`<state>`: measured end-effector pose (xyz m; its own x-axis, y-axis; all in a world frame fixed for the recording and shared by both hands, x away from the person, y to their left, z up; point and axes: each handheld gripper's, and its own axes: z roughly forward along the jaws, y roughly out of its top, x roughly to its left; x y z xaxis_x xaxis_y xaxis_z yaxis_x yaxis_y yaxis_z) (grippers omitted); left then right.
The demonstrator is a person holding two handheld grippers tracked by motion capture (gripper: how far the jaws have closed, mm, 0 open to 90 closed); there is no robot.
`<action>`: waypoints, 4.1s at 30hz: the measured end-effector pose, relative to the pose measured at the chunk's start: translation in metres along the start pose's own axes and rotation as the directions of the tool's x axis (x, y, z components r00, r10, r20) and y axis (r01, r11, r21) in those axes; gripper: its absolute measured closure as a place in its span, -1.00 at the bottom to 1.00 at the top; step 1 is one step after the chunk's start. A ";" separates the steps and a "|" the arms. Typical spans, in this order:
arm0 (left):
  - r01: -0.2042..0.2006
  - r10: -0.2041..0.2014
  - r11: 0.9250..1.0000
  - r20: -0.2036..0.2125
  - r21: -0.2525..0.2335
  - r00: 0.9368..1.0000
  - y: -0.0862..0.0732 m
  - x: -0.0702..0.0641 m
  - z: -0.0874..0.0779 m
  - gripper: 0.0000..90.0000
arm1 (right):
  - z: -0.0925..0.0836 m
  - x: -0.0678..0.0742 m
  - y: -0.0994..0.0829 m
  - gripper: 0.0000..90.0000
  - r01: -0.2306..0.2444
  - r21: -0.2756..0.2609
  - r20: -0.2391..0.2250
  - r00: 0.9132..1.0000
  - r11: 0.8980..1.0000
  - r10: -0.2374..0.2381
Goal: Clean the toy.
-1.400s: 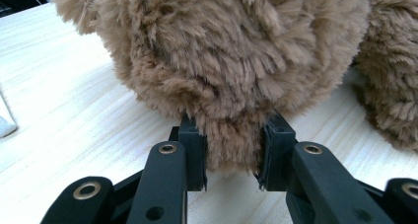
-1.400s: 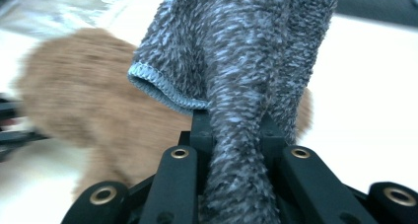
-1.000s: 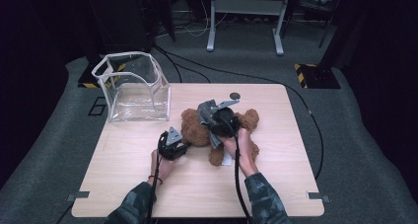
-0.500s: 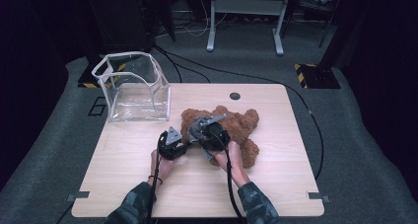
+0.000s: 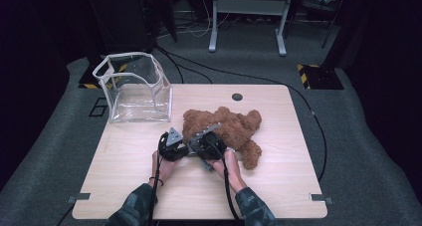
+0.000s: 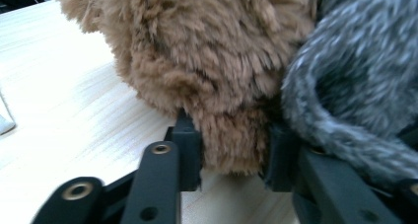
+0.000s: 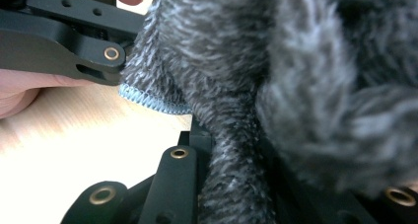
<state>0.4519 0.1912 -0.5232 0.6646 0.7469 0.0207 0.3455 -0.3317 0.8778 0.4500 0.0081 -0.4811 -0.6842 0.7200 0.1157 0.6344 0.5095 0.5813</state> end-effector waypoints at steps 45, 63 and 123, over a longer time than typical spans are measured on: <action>0.013 -0.013 1.000 -0.003 -0.016 1.000 -0.001 -0.001 0.000 0.58 | -0.054 -0.002 0.022 0.70 0.017 -0.141 0.064 0.998 0.990 -0.008; 0.005 -0.005 1.000 -0.008 -0.011 1.000 0.000 0.000 0.000 0.59 | -0.011 -0.013 -0.012 0.70 -0.041 0.037 0.066 0.997 0.999 0.038; -0.006 0.006 1.000 -0.011 0.001 1.000 0.000 -0.001 0.000 0.59 | -0.078 -0.032 -0.011 0.70 0.013 -0.084 0.251 0.968 0.996 0.009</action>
<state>0.4514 0.1905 -0.5232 0.6593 0.7512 0.0317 0.3418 -0.3370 0.8773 0.4366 -0.0571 -0.4280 -0.5668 0.8195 -0.0848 0.5933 0.4774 0.6481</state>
